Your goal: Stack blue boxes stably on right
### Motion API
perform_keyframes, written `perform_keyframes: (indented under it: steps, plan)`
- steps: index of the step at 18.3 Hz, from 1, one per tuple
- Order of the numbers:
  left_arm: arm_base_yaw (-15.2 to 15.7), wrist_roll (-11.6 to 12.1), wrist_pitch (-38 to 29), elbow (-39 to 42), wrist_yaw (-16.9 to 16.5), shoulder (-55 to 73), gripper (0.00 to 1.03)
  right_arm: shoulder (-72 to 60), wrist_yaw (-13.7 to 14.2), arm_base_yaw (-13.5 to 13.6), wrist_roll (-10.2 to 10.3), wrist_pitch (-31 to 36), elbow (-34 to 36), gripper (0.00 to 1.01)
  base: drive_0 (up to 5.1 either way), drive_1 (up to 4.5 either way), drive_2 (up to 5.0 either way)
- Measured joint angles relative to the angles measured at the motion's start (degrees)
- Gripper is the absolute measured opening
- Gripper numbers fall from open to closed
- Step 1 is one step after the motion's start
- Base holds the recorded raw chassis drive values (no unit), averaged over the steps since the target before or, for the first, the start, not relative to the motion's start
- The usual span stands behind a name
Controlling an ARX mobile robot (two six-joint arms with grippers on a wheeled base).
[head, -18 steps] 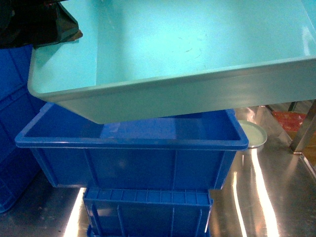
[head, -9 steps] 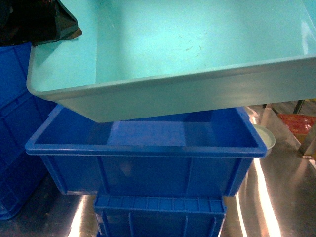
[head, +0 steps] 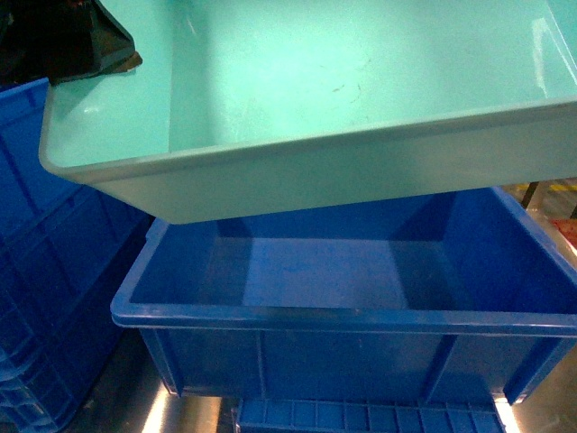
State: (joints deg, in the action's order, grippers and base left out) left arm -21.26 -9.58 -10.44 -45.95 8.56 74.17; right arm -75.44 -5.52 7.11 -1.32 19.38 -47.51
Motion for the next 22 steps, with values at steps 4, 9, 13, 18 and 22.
perform_keyframes:
  steps: [4, 9, 13, 18, 22]
  plan:
    - [-0.26, -0.02, -0.04, -0.02, 0.24, -0.11, 0.02, 0.31, 0.07, -0.44, -0.02, -0.13, 0.0, 0.07, -4.4, 4.2, 0.6]
    - [-0.24, -0.02, 0.04, 0.0, -0.11, 0.24, 0.02, -0.09, 0.0, -0.39, 0.0, -0.13, 0.0, 0.07, -1.8, 3.53, -1.7]
    - [-0.24, -0.02, -0.11, 0.0, 0.17, 0.28, 0.02, -0.2, 0.0, -0.39, 0.0, 0.13, 0.0, 0.07, -0.1, 3.09, -3.3]
    - [-0.24, -0.02, 0.35, 0.0, 0.26, 0.28, 0.02, -0.2, 0.13, -0.39, 0.0, -0.22, 0.0, 0.07, -0.1, 1.86, -2.0]
    - [-0.24, -0.35, 3.52, -0.28, -1.09, 2.29, 0.02, -1.4, -0.15, -0.42, 0.37, -3.72, 0.26, 0.07, 0.0, 0.0, 0.0]
